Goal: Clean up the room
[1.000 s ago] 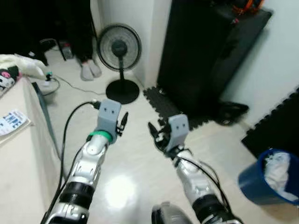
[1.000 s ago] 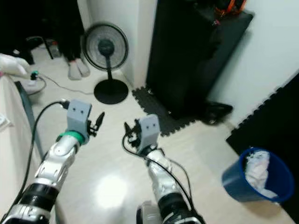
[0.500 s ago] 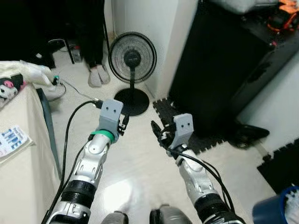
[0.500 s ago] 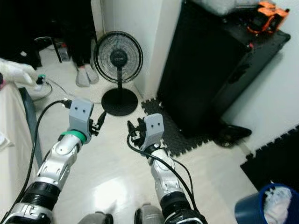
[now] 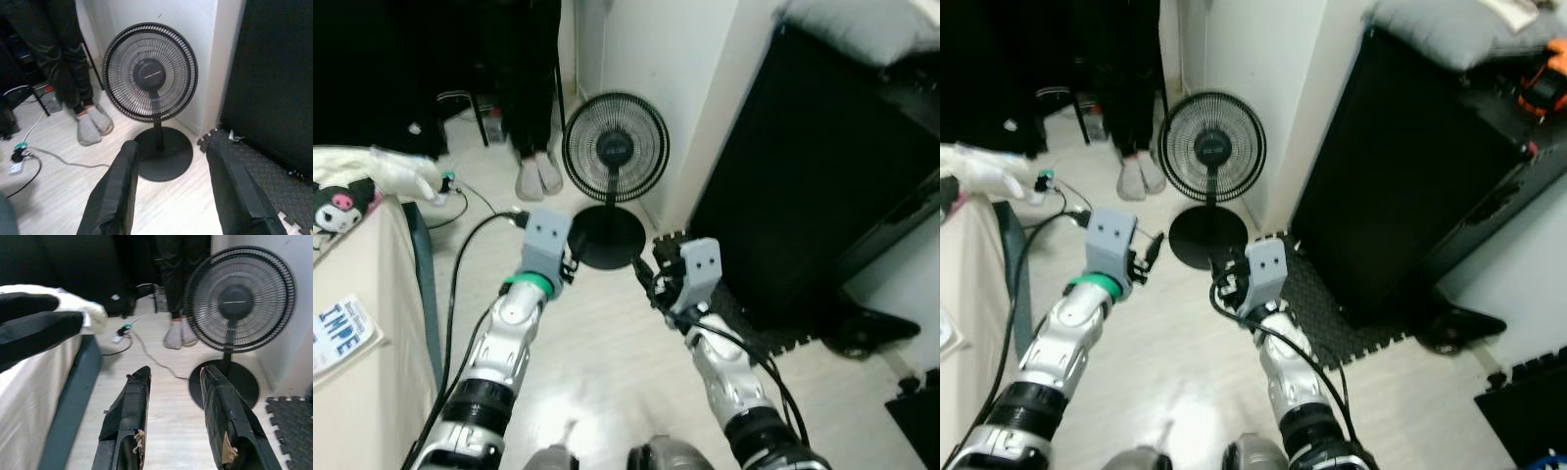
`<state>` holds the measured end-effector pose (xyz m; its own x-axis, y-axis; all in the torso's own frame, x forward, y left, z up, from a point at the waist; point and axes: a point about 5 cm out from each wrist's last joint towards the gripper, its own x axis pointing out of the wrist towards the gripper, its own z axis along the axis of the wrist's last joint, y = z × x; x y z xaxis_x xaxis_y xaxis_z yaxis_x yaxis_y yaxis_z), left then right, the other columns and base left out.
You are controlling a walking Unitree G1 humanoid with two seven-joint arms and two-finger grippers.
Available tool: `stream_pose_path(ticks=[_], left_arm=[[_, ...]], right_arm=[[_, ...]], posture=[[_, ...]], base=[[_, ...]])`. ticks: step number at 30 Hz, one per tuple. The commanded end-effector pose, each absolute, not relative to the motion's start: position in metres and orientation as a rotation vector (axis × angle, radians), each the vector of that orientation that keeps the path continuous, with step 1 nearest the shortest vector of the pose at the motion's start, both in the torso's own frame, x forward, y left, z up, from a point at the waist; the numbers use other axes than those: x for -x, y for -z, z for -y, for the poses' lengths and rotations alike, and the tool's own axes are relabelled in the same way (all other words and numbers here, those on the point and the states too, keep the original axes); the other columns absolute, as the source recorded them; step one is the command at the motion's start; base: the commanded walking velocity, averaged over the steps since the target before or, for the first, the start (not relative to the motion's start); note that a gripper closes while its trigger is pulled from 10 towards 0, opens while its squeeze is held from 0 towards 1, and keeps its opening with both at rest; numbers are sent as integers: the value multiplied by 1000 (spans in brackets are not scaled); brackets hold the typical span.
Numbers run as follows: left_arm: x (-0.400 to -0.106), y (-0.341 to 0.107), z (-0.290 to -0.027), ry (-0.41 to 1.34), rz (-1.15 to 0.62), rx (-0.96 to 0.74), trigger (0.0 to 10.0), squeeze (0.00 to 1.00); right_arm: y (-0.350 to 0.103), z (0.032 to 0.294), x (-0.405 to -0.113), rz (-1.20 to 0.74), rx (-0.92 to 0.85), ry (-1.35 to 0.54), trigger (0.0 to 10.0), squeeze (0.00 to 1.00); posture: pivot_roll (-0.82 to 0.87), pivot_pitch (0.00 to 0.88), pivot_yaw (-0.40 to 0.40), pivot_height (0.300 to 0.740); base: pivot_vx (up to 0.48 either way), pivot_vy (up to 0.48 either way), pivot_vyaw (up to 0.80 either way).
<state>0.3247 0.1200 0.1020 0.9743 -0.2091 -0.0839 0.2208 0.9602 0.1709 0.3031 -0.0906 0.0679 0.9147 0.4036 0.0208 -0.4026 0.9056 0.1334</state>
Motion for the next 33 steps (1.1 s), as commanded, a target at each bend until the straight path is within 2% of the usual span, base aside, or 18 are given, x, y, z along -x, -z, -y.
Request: stream_pose_path(ticks=[1, 16, 24, 28, 33], left_arm=[[-323, -98, -116, 235, -78, -180, 10000, 0], [-322, -97, -116, 236, -82, -178, 10000, 0], [-322, -94, -116, 248, -103, -188, 10000, 0], [-318, -85, -114, 344, -151, -236, 10000, 0], [-316, -83, -112, 371, -156, -241, 10000, 0]], right_arm=[[-64, 96, -301, -24, -140, -399, 10000, 0], [-63, 96, -300, -31, -139, -397, 10000, 0], [-62, 97, -301, -34, -134, -386, 10000, 0], [-58, 102, -302, -42, -119, -327, 10000, 0], [-57, 103, -301, -43, -118, -319, 10000, 0]], posture=[[-25, 0, 5, 740], [-23, 2, 11, 740], [-21, 3, 28, 740], [-31, 2, 45, 740], [-32, 2, 43, 740]], base=[[352, 0, 0], [345, 0, 0], [0, 0, 0], [0, 0, 0], [0, 0, 0]])
